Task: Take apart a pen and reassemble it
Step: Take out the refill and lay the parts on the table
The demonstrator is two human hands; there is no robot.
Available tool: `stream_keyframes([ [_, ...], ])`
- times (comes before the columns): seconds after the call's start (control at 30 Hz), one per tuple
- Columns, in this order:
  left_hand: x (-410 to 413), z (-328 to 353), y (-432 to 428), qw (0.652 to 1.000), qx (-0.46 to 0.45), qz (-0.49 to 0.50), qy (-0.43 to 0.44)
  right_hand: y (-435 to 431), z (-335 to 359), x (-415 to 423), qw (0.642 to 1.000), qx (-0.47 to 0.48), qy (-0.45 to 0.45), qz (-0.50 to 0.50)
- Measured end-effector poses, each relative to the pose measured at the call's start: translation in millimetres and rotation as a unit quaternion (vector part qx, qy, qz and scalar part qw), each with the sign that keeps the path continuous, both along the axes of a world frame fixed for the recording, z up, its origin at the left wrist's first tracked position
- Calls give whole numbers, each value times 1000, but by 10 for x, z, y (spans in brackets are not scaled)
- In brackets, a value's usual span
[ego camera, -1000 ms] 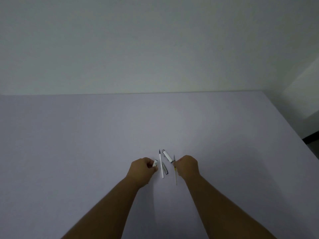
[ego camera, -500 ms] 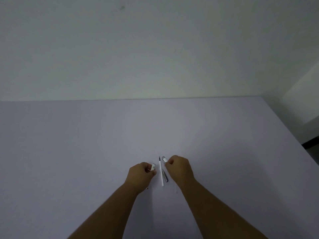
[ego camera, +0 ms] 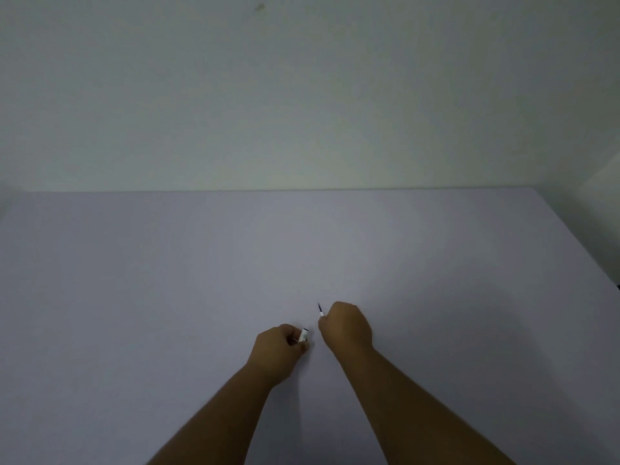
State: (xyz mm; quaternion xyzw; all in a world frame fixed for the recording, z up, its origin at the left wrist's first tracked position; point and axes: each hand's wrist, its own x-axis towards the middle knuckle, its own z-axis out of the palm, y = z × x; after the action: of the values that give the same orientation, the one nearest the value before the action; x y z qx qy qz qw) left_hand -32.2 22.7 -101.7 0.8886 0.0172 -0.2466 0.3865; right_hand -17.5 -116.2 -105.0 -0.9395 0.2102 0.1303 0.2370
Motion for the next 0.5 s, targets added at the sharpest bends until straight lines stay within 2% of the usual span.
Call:
stream_keyframes([
  [0.1, -2, -12, 11, 1000, 13, -7, -4, -21, 76, 17, 992, 89, -60, -60],
  [0.3, -30, -8, -51, 1000, 17, -16, -8, -118, 199, 64, 933, 243, -174, -200],
  [0.4, -52, 15, -101, 1000, 14, -19, -11, -147, 208, 35, 924, 271, -176, -204],
  [0.5, -67, 43, -141, 1000, 0, -15, -15, -167, 209, -32, 931, 275, -164, -178],
])
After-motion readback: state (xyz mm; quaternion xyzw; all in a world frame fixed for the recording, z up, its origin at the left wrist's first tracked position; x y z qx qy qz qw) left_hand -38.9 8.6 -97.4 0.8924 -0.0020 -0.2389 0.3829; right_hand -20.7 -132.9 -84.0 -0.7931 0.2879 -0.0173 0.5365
